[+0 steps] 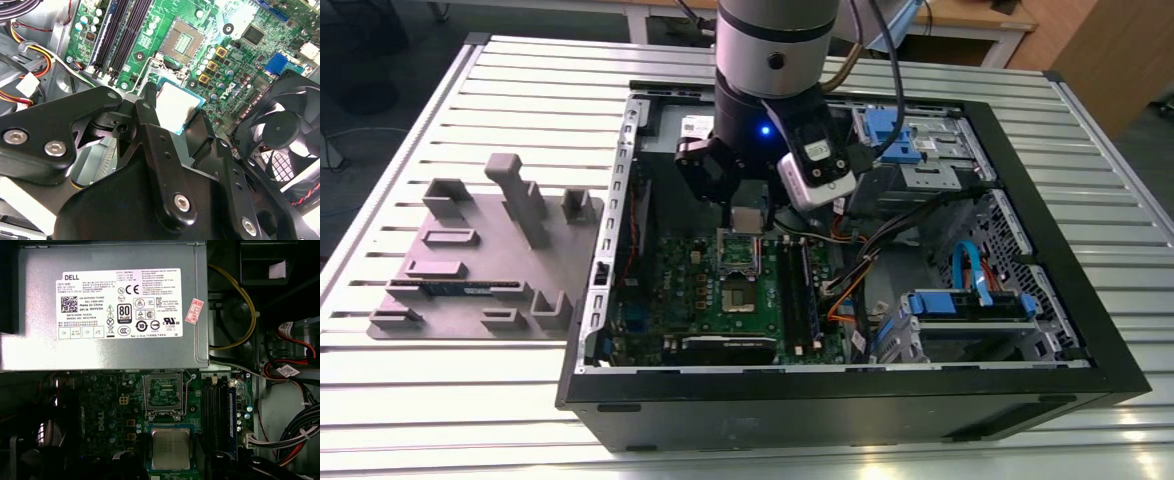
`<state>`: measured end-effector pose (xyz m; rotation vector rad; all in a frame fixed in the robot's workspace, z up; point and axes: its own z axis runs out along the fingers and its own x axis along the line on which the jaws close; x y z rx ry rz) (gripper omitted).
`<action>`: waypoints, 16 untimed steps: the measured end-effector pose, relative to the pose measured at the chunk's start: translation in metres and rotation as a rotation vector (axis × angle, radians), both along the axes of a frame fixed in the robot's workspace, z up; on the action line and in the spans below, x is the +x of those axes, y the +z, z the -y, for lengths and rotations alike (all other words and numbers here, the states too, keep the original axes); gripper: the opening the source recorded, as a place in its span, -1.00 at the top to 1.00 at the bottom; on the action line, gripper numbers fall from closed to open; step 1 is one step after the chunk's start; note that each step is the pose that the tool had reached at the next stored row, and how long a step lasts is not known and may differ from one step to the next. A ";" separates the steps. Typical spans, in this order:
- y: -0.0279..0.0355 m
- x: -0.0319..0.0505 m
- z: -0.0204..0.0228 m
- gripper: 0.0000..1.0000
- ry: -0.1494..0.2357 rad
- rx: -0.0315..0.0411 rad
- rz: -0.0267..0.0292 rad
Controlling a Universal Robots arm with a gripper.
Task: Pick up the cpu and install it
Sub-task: 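Pick up the cpu and move it towards the insertion slot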
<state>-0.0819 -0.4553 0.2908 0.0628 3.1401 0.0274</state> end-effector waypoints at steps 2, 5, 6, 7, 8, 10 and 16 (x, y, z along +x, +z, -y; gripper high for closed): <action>-0.0011 0.0000 0.0000 0.06 0.000 0.0003 0.0001; -0.0049 0.0000 0.0000 0.06 0.000 0.0001 0.0000; -0.0065 0.0000 0.0000 0.06 0.000 0.0001 0.0001; -0.0082 0.0000 0.0001 0.06 0.000 0.0002 0.0001; -0.0099 0.0000 0.0002 0.06 0.000 0.0002 0.0001; -0.0136 0.0000 0.0006 0.06 0.000 0.0002 0.0001; -0.0203 0.0000 0.0011 0.06 0.000 0.0001 0.0000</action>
